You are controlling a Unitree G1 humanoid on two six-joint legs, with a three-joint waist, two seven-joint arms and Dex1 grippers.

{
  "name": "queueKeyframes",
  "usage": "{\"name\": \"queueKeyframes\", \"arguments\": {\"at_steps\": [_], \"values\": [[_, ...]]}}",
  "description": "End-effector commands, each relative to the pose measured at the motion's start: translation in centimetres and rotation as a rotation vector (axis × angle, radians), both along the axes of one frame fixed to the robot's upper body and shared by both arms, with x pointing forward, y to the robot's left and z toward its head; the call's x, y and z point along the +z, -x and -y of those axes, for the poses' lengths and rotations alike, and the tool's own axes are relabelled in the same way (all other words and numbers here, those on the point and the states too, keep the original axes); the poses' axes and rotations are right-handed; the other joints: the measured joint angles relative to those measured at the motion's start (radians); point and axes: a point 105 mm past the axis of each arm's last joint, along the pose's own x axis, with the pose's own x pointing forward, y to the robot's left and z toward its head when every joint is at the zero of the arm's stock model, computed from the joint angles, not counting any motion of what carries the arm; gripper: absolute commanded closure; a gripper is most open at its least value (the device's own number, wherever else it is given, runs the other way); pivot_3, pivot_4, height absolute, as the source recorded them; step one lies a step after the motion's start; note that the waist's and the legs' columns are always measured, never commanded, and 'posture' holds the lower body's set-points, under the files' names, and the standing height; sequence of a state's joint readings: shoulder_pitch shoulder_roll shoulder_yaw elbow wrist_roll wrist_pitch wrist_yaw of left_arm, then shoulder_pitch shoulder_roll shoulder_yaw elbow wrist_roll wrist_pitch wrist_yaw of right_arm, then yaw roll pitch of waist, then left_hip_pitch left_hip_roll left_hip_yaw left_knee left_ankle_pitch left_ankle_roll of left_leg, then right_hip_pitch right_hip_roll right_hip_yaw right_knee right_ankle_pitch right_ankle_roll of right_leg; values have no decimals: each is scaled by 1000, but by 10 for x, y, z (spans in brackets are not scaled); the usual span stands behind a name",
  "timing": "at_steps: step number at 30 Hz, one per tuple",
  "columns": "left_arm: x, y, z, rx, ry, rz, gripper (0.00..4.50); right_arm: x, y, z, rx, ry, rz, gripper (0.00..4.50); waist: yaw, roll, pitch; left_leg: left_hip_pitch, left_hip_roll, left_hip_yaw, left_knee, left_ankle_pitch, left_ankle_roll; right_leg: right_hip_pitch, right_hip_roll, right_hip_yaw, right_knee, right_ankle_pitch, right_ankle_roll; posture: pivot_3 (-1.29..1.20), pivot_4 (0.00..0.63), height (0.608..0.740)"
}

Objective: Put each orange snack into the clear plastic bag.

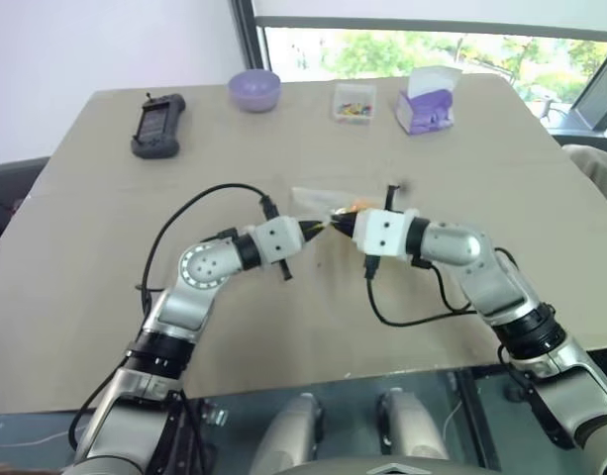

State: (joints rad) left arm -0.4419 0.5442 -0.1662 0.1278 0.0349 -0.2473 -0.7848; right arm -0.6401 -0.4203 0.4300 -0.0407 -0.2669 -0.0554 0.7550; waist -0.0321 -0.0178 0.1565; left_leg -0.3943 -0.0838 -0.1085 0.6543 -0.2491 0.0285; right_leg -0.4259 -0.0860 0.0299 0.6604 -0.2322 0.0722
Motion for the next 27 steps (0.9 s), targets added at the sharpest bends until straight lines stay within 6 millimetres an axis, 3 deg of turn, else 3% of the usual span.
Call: {"name": "queueKeyframes", "arguments": {"at_steps": [1, 27], "values": [[14, 2, 0, -19, 14, 51, 4500, 13, 4, -10, 51, -2, 69, 4045, -2, 0, 0, 0, 0, 0, 0, 0, 0, 0, 0, 0, 0, 0, 0, 0, 150, 740], [18, 3, -1, -18, 17, 70, 4500, 8, -6, -9, 22, 34, 60, 4045, -3, 0, 0, 0, 0, 0, 0, 0, 0, 0, 0, 0, 0, 0, 0, 0, 150, 740]]}}
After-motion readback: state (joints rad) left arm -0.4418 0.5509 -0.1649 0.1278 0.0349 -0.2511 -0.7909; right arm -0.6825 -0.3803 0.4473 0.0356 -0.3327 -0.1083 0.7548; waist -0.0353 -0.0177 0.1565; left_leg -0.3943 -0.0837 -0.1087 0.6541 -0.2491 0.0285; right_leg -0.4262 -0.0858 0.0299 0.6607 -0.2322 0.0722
